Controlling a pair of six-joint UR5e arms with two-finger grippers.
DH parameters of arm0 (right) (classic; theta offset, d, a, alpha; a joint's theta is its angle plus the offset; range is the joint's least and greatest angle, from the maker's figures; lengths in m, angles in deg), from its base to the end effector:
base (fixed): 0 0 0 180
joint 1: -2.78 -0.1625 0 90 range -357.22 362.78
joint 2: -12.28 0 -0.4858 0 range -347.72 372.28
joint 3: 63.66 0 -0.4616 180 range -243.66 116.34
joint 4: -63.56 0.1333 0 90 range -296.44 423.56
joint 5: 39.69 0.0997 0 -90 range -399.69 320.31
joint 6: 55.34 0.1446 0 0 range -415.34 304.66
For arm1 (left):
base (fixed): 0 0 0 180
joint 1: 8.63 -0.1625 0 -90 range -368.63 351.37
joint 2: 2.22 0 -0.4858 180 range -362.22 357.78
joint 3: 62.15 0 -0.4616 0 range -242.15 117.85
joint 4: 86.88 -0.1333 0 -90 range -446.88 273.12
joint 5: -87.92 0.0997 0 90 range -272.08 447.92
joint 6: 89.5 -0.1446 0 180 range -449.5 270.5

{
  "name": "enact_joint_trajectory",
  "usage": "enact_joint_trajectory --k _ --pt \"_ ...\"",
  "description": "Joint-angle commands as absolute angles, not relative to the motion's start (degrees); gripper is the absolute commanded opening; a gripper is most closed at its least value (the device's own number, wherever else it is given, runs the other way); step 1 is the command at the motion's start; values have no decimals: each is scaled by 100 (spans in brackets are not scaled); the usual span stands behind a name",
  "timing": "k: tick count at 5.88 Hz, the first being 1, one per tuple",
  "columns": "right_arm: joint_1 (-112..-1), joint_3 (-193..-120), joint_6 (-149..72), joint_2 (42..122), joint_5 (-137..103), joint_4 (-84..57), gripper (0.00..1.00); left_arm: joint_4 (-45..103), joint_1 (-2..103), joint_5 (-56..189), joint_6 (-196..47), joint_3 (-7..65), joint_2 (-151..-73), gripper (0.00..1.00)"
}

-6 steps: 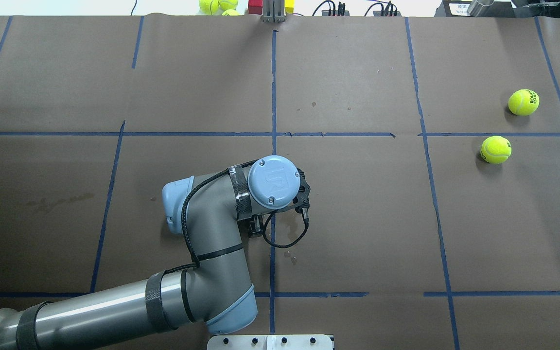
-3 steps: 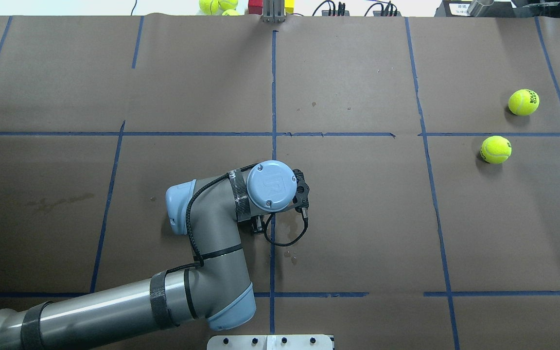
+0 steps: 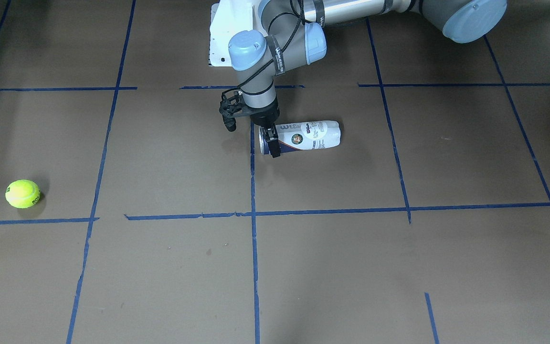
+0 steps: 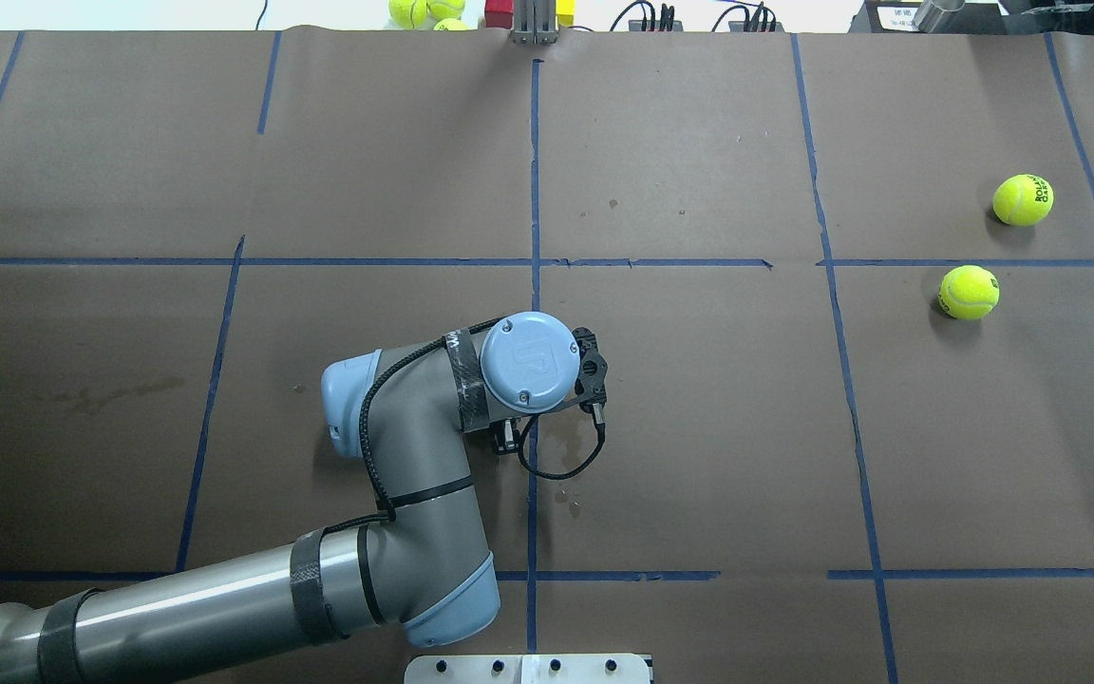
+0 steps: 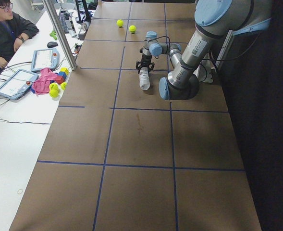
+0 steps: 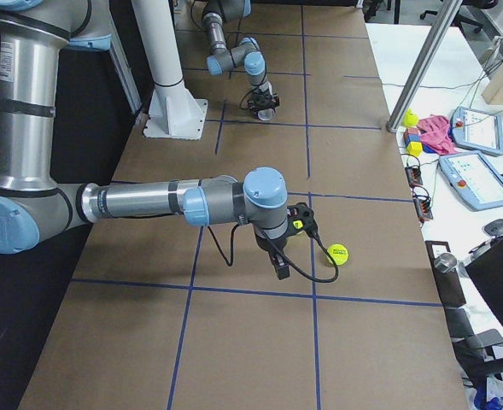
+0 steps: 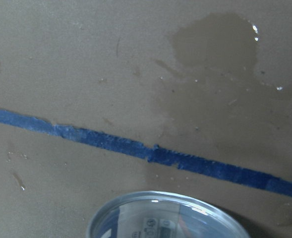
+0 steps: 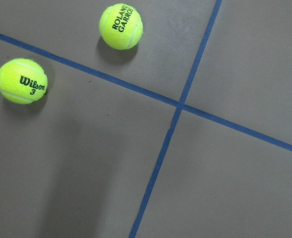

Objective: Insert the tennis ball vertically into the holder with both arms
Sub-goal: 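Close the left gripper on the can's rim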

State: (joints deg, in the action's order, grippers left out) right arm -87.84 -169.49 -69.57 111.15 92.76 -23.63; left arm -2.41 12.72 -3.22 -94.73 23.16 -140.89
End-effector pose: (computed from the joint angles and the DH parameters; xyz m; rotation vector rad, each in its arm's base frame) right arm 0.0411 -0.4992 0.6748 0.2577 -0.7144 -0.2892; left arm 0.7581 -0.4364 0.2140 0.6007 0.3953 1.2445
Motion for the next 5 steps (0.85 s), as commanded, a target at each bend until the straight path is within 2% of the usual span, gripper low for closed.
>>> enact_joint_trajectory --k 1,2,5 --pt "-8784 -16939 -6957 11115 9276 -2363 100 -242 1395 -330 -9460 3253 -14109 82" --pt "-8784 -16939 -6957 11115 9276 -2363 100 -68 1527 -339 -9451 3668 -14127 82" --pt "-8784 -16939 -6957 11115 9276 -2363 100 2412 1765 -348 -7964 3761 -14127 86"
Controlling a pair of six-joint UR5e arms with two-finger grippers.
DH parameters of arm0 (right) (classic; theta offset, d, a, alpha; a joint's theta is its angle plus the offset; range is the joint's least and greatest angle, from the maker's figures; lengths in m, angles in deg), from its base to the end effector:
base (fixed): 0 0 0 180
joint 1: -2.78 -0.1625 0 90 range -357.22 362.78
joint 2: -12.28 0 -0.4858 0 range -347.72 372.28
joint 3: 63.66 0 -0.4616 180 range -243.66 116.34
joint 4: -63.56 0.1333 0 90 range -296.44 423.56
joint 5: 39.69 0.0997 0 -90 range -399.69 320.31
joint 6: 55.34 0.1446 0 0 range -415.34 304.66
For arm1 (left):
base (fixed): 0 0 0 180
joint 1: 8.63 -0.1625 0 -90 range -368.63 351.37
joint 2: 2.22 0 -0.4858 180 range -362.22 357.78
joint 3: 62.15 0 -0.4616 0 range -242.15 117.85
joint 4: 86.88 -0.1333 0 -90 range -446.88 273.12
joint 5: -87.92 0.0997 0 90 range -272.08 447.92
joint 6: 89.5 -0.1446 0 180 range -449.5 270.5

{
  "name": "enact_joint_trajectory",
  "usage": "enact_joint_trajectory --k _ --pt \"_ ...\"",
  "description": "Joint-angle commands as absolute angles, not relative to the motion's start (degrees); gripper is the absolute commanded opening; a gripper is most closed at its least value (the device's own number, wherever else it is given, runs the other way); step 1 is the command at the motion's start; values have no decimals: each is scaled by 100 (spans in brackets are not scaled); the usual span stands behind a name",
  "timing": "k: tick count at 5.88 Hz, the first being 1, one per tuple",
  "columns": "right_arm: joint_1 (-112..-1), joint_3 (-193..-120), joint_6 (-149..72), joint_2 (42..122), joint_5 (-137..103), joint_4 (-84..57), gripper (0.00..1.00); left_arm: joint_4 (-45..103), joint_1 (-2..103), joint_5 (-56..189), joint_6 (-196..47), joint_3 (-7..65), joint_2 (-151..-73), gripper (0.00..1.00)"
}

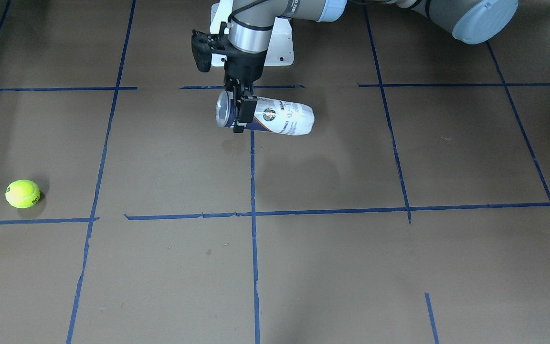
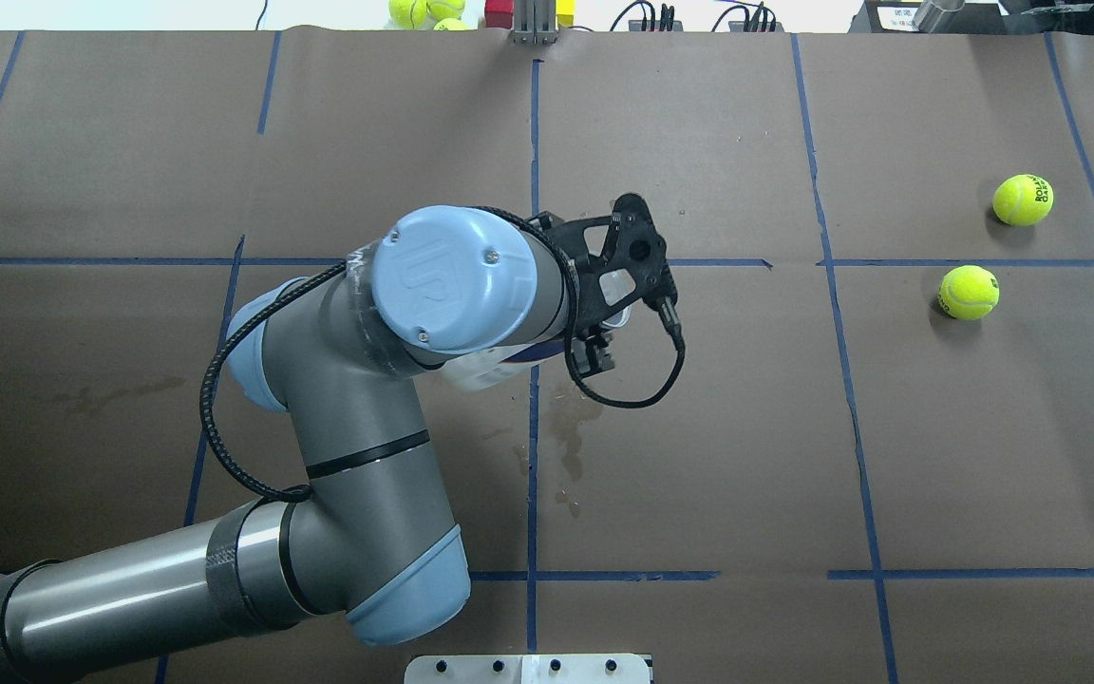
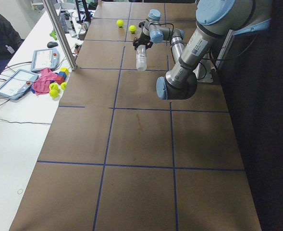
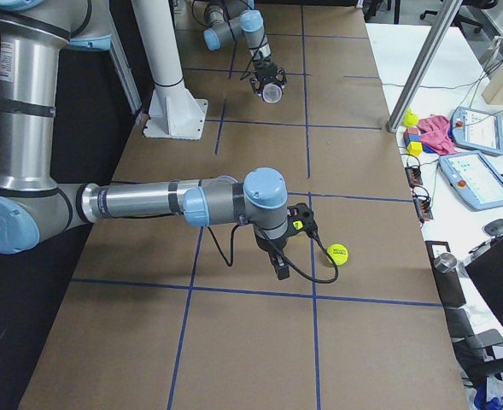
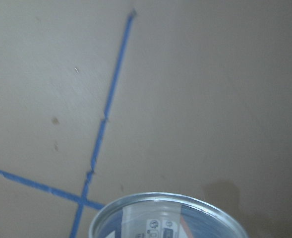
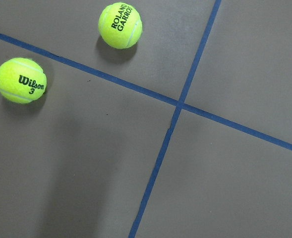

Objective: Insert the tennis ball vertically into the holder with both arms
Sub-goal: 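Lift the can with the left gripper and rotate it upright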

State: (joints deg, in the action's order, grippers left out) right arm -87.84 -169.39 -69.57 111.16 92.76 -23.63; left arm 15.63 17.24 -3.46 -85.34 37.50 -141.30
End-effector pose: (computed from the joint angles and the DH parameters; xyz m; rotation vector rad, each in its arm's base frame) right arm 0.0411 -0.4991 0.6759 0.2559 -0.7146 -0.2885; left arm 0.6413 -0.4552 0.0382 1.0612 0.7460 0.9183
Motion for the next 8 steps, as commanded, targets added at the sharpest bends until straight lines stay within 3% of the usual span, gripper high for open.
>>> enact_joint_trajectory --k 1,3,8 --pt "-8784 -16939 -6957 11115 9276 -2363 100 3256 1783 -339 -7531 3761 -14083 86" --pt "-8784 -16939 -6957 11115 9276 -2363 100 3966 1818 -331 -7298 3761 -13847 86" --pt "-8784 -16930 -6957 11124 9284 -2363 100 4177 2117 -339 -7315 3734 -13442 83"
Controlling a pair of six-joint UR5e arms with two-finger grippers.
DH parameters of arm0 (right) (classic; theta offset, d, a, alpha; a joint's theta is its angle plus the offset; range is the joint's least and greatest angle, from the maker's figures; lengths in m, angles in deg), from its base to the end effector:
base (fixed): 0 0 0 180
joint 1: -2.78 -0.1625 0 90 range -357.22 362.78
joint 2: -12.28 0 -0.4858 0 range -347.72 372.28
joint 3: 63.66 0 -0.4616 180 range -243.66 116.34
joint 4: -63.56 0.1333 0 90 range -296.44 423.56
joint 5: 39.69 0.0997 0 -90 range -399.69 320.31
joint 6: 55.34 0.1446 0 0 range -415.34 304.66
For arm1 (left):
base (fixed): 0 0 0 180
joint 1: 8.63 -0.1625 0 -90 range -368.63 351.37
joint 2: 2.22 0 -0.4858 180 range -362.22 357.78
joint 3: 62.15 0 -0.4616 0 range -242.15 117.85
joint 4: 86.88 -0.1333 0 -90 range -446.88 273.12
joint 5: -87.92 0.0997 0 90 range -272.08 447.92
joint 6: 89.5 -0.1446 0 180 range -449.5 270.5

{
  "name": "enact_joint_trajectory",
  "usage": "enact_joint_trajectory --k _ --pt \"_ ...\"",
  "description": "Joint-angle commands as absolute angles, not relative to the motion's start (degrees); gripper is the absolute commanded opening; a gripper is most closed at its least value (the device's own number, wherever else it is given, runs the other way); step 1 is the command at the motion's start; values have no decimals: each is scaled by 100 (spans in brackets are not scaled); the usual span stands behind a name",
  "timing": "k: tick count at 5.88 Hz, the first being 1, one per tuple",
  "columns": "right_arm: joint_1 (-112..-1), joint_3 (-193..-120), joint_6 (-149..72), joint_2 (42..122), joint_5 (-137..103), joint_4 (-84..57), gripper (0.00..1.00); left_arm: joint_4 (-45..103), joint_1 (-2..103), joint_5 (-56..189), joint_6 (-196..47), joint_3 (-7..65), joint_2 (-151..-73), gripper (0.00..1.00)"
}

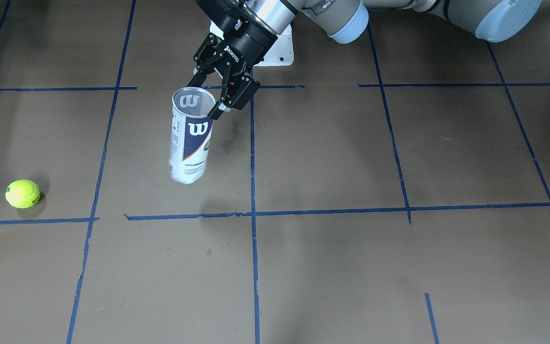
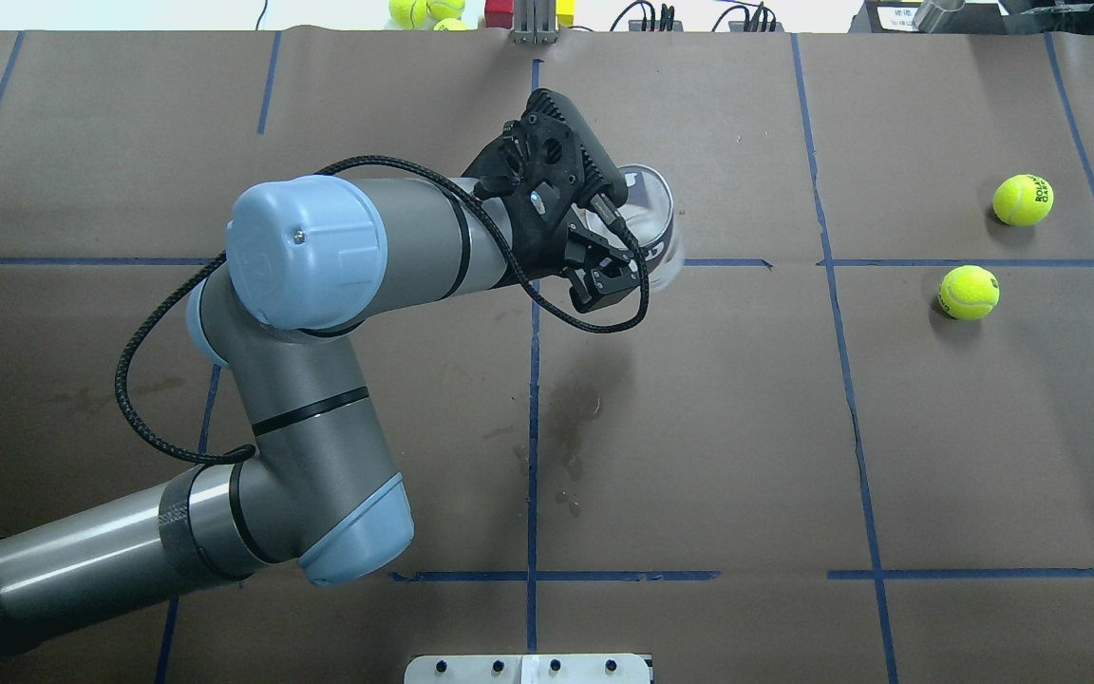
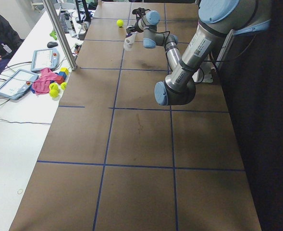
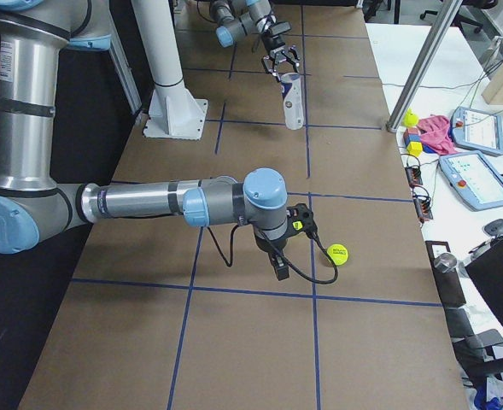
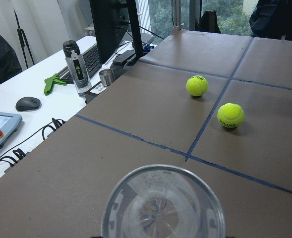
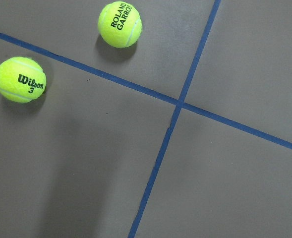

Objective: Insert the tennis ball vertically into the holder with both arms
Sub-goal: 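Lift the can with the left gripper and rotate it upright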

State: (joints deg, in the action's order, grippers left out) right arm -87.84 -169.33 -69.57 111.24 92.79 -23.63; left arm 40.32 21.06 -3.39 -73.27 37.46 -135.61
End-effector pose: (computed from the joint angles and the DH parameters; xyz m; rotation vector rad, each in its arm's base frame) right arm 0.0410 -0.4983 0.6771 0.2536 -0.7155 -0.2877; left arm 0.5921 -0.4872 0.0467 1.2514 1.0105 0.6185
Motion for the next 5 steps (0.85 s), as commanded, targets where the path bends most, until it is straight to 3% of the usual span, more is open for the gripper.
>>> enact_joint_trajectory --k 1,5 --pt "-8784 -16939 -6957 11124 9285 -2363 100 4257 2117 -339 -7307 3734 -13328 83" --pt "-8784 -16939 -6957 11124 9285 -2363 100 4267 2099 -348 -7280 3655 -13099 80"
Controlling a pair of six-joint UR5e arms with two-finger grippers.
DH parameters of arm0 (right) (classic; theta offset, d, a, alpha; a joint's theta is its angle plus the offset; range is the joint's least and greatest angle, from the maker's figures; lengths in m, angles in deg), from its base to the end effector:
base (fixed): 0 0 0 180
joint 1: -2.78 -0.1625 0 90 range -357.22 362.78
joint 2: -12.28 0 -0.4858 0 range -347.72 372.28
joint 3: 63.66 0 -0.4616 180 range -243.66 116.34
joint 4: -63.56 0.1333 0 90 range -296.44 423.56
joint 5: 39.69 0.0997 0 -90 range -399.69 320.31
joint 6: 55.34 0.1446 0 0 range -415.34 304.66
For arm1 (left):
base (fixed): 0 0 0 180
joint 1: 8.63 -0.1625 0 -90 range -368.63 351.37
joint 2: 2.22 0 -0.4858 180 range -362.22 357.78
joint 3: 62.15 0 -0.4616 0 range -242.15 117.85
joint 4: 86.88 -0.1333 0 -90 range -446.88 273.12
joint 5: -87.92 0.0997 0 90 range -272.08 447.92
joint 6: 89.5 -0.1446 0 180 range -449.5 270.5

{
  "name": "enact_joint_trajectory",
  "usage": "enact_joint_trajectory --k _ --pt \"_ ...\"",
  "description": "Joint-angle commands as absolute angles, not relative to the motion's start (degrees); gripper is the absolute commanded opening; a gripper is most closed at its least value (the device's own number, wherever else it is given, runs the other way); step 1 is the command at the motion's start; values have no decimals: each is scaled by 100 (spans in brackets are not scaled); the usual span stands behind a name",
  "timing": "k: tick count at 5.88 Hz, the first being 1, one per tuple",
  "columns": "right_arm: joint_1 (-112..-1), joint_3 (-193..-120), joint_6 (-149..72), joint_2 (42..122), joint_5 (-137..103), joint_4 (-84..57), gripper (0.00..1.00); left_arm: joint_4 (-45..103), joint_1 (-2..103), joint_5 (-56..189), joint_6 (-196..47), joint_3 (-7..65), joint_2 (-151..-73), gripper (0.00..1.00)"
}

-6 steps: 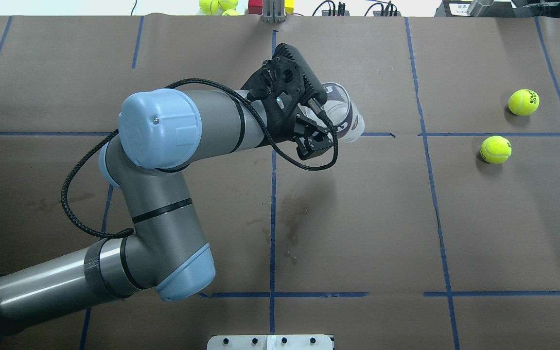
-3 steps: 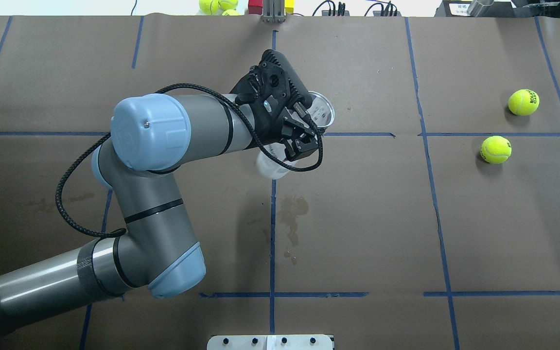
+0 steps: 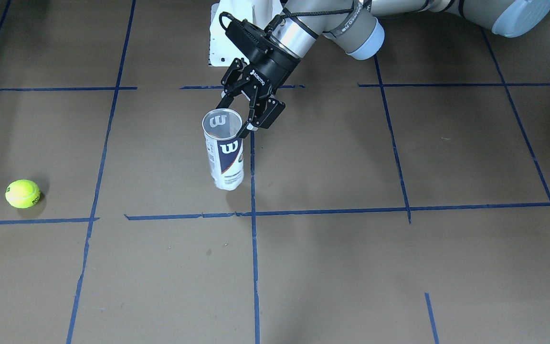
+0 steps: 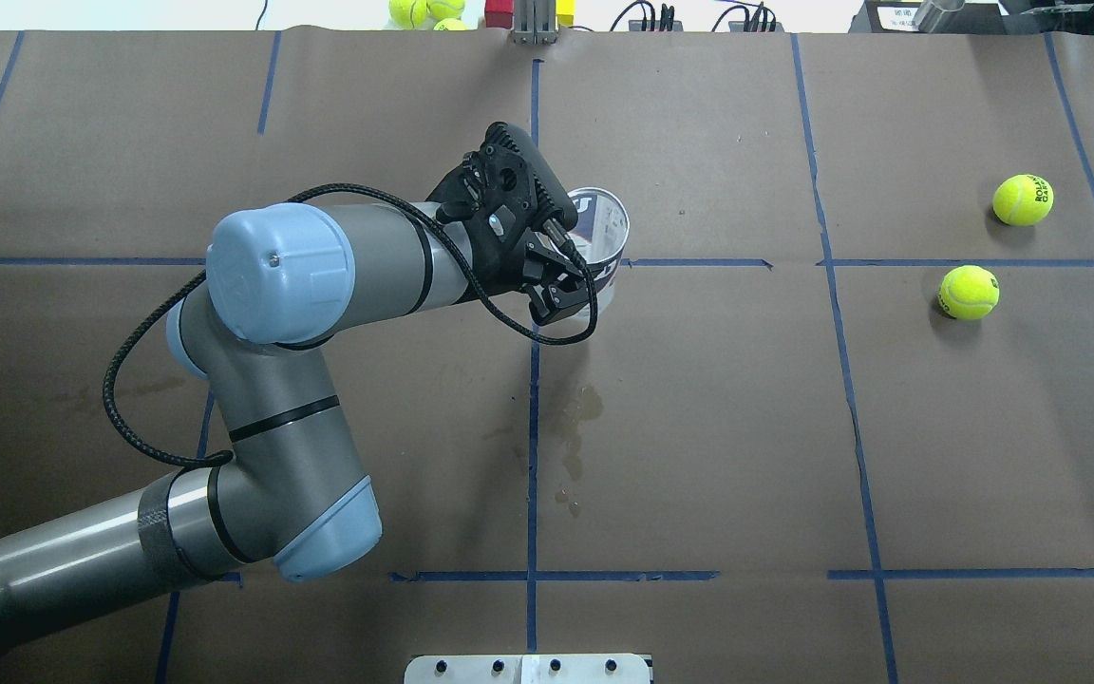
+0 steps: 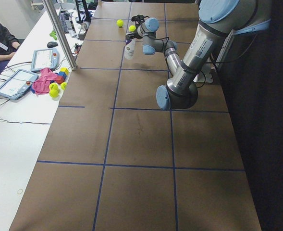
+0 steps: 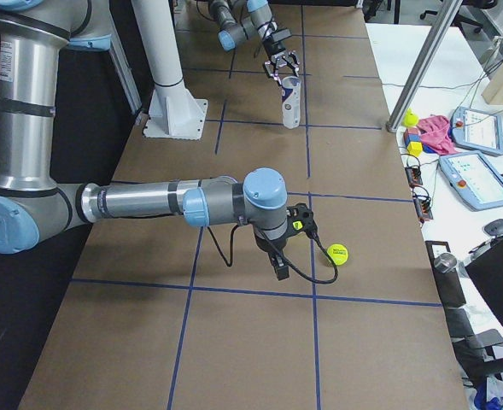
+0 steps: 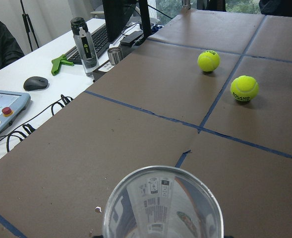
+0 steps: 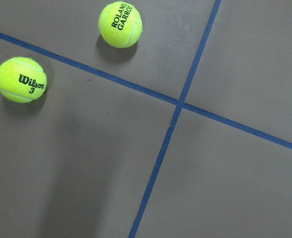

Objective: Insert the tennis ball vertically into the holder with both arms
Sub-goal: 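Lift the can with the left gripper and rotate it upright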

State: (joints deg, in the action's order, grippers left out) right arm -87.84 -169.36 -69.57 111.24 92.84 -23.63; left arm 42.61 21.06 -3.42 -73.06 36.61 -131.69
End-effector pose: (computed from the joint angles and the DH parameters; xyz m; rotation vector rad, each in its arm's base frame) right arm 0.0409 -0.4983 0.6767 0.2542 -0.7163 -0.2879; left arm 0.6000 -0.4916 0.0994 1.2145 0.9860 0.6250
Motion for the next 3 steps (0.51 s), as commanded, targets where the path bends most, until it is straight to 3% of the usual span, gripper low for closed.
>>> enact_joint_trajectory --k 1,3 --pt "-8784 -16939 -6957 11124 9285 -2363 100 4284 2091 -348 -7280 3646 -13090 80" --pt "-8784 -16939 -6957 11116 9285 -2354 100 4293 2082 -348 -7280 3524 -13081 80"
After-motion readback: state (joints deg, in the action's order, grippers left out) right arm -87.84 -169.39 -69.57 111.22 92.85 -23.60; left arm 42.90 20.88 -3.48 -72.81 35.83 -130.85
